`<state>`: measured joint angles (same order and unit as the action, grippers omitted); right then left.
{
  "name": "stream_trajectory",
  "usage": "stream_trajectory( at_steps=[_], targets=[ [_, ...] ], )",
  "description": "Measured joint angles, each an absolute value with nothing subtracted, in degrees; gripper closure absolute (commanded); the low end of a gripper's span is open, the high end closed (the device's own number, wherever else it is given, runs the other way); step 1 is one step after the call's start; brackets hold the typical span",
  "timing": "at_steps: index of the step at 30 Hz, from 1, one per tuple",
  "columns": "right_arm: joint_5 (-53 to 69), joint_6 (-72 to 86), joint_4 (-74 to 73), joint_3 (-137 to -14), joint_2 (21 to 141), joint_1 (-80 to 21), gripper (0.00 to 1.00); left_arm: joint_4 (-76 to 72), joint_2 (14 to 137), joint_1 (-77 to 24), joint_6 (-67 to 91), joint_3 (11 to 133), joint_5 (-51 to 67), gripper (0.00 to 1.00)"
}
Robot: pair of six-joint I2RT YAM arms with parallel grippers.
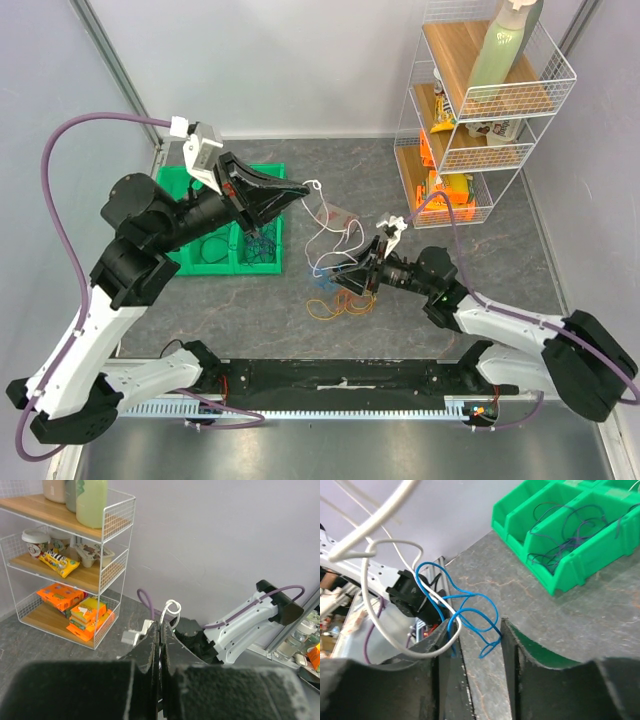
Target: Untangle the cables
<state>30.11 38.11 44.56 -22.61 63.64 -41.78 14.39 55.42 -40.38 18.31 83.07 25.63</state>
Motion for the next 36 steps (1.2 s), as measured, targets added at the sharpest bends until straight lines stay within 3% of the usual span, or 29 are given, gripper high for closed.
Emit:
stream_trajectory(
  at_steps=[3, 6, 13, 20, 25, 31, 36],
  targets=[
    [29.47, 40.49, 49.21, -21.78, 67.11, -42.68, 0.83, 14.46, 55.44, -40.38, 18.31, 84.58, 25.61, 0.98],
    [27.33, 42.61, 50.96, -20.51, 68.53, -42.87, 1.0, 14.46, 55.42, -40.38, 18.26, 86.3, 25.61, 0.98],
    [16.12, 42.83, 43.11, -19.44, 63.53, -42.92, 1.0, 15.29, 55.18, -40.38, 17.02, 90.13, 23.0, 0.98],
    [-13.3, 43.31, 12.62, -20.91, 54.5, -42.54, 1.0, 17.96, 53.82, -40.38, 14.17, 94.3, 18.33, 0.98],
    [-25.39, 45.01, -3.22, -20.88, 51.9, -40.49, 0.75, 17.89, 52.66, -40.38, 13.41, 95.74, 16.4, 0.98],
    [-27.68, 44.42, -9.52, -20.88, 51.81, -39.51, 0.52, 17.58, 52.6, -40.38, 13.32, 96.77, 15.88, 0.98],
    [-28.32, 41.43, -12.08, -22.11, 52.56, -39.11, 0.48, 17.67, 53.28, -40.38, 13.32, 97.08, 15.2, 0.98]
  ],
)
